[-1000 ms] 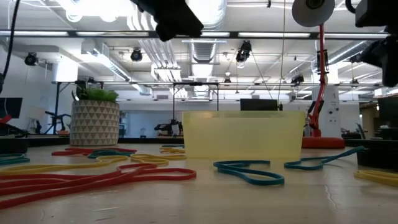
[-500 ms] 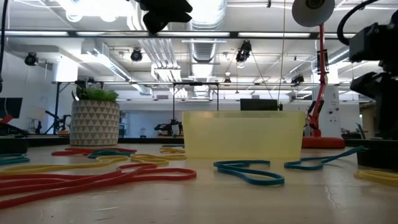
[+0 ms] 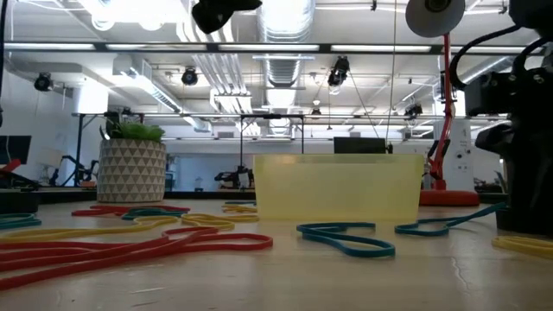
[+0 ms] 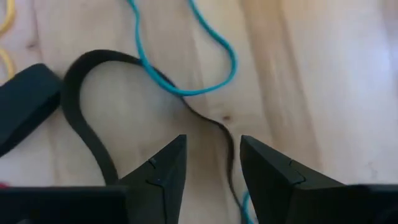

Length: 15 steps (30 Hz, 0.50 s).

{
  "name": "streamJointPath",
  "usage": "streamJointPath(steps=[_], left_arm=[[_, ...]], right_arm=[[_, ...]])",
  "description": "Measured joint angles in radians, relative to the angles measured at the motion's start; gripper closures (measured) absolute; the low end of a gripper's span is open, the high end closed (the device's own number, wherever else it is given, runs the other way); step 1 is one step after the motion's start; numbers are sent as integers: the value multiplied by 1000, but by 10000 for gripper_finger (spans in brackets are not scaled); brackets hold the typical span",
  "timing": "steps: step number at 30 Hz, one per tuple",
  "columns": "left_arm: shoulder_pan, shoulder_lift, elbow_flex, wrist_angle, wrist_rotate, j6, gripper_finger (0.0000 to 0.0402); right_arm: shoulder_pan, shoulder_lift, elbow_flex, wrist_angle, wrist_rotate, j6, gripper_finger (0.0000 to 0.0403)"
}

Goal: Pick and place rubber bands into bin
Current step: Put the black rubber band into the bin

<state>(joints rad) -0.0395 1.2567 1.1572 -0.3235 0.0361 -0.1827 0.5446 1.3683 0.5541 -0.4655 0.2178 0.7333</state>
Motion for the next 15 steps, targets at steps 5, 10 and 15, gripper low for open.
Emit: streamJointPath(steps=[5, 10, 15], left_arm=[[-24, -11, 0, -4, -6, -23, 292], [-44, -16, 0, -10, -19, -25, 292], [-49, -21, 0, -10, -20, -47, 292]], right_arm=[[-9, 42, 2, 10, -15, 24, 271], [-9, 54, 3, 11, -21, 57, 305], [-9, 30, -1, -5, -18, 76, 376]])
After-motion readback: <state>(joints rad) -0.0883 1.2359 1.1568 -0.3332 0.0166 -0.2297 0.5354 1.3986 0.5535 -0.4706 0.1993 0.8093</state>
